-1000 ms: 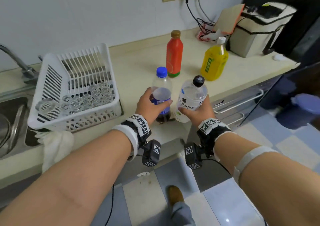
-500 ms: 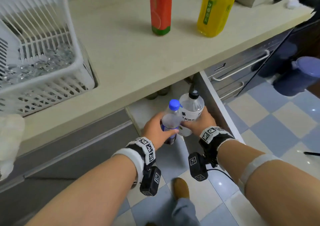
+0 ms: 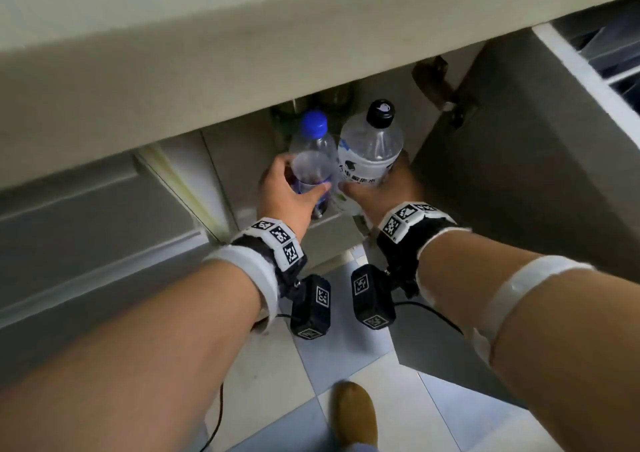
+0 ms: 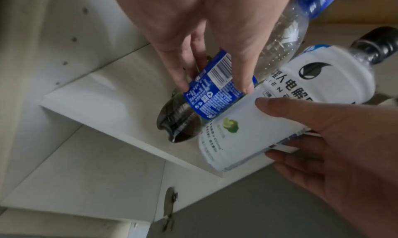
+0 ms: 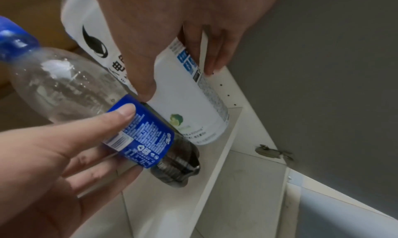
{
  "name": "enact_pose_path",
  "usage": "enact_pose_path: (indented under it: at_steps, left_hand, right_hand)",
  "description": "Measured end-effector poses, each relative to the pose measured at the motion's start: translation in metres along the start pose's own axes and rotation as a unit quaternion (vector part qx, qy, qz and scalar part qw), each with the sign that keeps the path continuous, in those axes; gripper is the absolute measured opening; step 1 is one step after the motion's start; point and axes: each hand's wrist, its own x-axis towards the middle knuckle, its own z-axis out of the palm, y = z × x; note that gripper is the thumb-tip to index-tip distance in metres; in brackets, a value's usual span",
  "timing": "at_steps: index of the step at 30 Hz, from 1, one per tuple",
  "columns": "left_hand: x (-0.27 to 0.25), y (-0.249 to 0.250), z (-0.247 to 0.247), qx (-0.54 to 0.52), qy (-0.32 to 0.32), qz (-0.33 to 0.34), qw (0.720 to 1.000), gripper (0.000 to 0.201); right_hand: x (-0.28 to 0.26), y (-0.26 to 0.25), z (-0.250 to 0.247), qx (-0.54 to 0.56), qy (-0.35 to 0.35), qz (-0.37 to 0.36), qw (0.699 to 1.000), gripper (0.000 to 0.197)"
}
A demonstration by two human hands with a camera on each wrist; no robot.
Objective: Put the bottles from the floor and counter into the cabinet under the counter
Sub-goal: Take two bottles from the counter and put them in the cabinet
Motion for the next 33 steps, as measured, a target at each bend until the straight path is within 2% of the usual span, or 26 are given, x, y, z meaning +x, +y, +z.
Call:
enact_pose_path:
  at_steps: [4,7,13,18,20,22,24,26,30,33]
  left_hand:
    - [0.022,-0.02,0.01,0.007,0.015,0.013,1.0,0.055]
    - [0.031,-0.027,0.018,0.013,0.023,0.018,0.999,0.057]
    - [0.043,-0.029,0.032,0.012,0.024,0.026,0.999,0.055]
    - [0.031,-0.031,0.029,0.043,0.003,-0.015,0.999,0.066]
    - [0.014,-0.027,0.021,0.073,-0.02,-0.042,0.996,0.062]
    - [-0.011,-0.015,0.006,0.097,-0.049,-0.059,0.992,0.05]
    - [-0.037,0.007,-0.016,0.138,-0.09,-0.059,0.985,0.039]
    - [-0.065,0.041,-0.039,0.179,-0.146,-0.046,0.972,0.032]
    - [-0.115,0.138,-0.092,0.294,-0.271,0.033,0.916,0.032]
    - [-0.136,0.224,-0.127,0.346,-0.286,0.096,0.888,0.031]
  right_hand:
    - [0.031,0.007,0.013,-0.03,-0.023,-0.01,0.999,0.083]
    - [0.047,0.017,0.024,-0.035,-0.015,-0.017,0.999,0.08]
    - [0.071,0.025,0.034,-0.077,-0.024,0.013,0.997,0.068]
    - [0.054,0.026,0.02,-0.101,-0.053,0.052,0.992,0.065]
    - [0.034,0.025,0.009,-0.098,-0.061,0.058,0.992,0.062]
    - [0.006,0.017,-0.009,-0.102,-0.074,0.06,0.99,0.047]
    - [-0.028,-0.002,-0.034,-0.13,-0.086,0.046,0.987,0.031]
    - [-0.066,-0.031,-0.068,-0.179,-0.093,0.033,0.979,0.024]
    - [-0.135,-0.112,-0.154,-0.34,-0.111,-0.028,0.934,0.03]
    - [-0.169,-0.168,-0.217,-0.383,-0.08,-0.049,0.919,0.031]
